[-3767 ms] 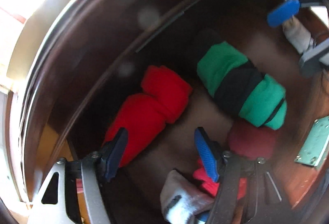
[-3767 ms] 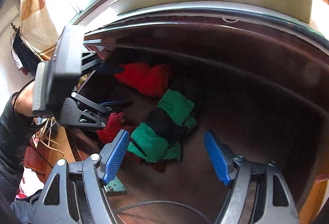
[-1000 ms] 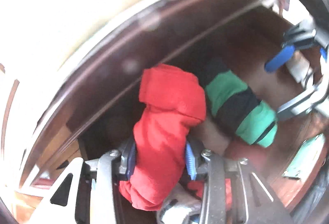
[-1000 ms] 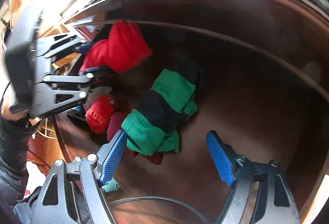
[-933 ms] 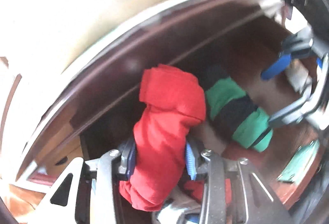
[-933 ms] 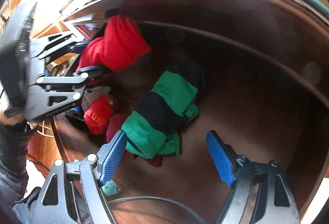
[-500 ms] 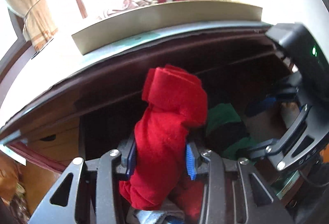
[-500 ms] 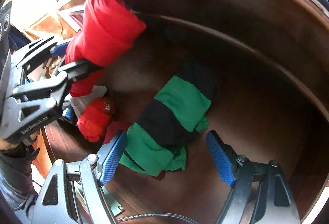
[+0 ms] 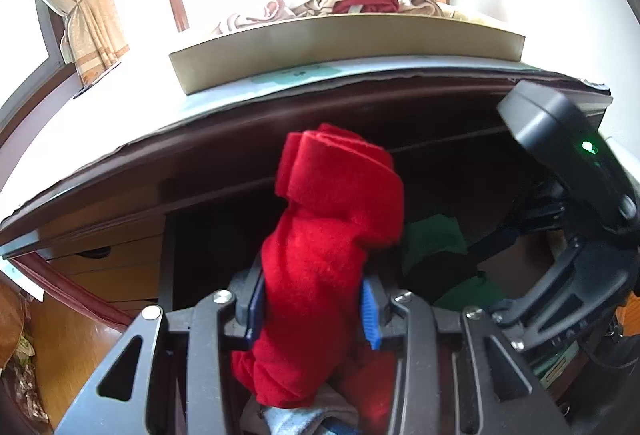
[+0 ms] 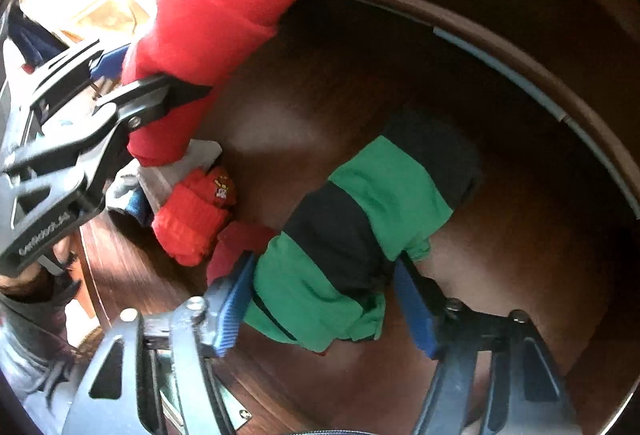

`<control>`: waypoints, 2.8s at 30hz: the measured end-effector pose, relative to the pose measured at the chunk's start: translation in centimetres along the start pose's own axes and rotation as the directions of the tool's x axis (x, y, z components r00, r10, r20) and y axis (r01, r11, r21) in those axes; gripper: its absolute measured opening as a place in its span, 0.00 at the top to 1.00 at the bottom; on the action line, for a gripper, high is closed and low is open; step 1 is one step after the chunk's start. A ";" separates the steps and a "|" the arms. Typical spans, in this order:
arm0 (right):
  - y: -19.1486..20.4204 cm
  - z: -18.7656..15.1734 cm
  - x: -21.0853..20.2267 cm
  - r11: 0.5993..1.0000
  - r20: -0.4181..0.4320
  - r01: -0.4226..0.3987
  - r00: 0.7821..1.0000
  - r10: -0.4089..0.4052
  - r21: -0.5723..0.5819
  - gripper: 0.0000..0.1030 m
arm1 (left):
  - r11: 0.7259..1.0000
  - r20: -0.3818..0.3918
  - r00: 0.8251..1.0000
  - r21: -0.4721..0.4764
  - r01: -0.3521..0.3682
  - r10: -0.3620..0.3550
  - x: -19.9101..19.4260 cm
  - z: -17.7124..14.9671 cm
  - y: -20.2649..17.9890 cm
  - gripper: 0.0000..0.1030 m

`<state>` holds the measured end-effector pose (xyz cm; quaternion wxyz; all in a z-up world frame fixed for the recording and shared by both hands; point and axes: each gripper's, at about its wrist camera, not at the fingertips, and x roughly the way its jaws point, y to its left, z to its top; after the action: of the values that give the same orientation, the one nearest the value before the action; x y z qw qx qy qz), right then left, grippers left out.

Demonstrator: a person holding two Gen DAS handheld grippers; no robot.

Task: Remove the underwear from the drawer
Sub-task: 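Lift the red sock with the left tool while the right tool grasps the green-black sock, then carry the red sock with the left tool while the right tool carries the green-black sock to the tray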

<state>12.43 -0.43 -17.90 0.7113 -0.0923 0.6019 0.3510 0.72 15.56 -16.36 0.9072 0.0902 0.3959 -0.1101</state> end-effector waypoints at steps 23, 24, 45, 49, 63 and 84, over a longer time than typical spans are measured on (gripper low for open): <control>-0.2 -2.4 -3.0 0.997 0.153 -0.062 0.986 0.068 -0.044 0.63 | 0.998 0.067 0.998 -0.069 -0.013 0.017 -4.2 0.1 0.7 0.63; 0.2 -2.6 -3.1 0.997 0.158 -0.059 0.985 0.065 -0.043 0.63 | 0.997 0.071 0.997 -0.075 -0.012 0.017 -4.4 0.0 0.7 0.63; 4.8 -7.5 -8.1 0.988 0.359 0.061 0.933 -0.005 -0.145 0.63 | 0.990 0.157 0.987 -0.142 0.000 0.023 -7.8 -0.5 0.0 0.63; 5.5 -8.4 -8.9 0.983 0.385 0.084 0.923 -0.016 -0.161 0.63 | 0.989 0.168 0.986 -0.151 0.002 0.024 -8.0 -0.5 -0.2 0.63; 6.2 -10.6 -12.0 0.976 0.486 0.132 0.873 -0.032 -0.174 0.63 | 0.986 0.219 0.974 -0.168 -0.026 0.063 -9.4 -0.4 -0.7 0.63; 7.1 -13.3 -14.7 0.969 0.589 0.162 0.808 -0.020 -0.188 0.63 | 0.982 0.266 0.958 -0.179 -0.056 0.103 -10.5 -0.7 -1.2 0.63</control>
<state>-2.82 -8.25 -5.76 0.8618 -0.0907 0.3053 0.3947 -7.04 15.93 -9.15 0.9613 0.0125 0.2704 -0.0508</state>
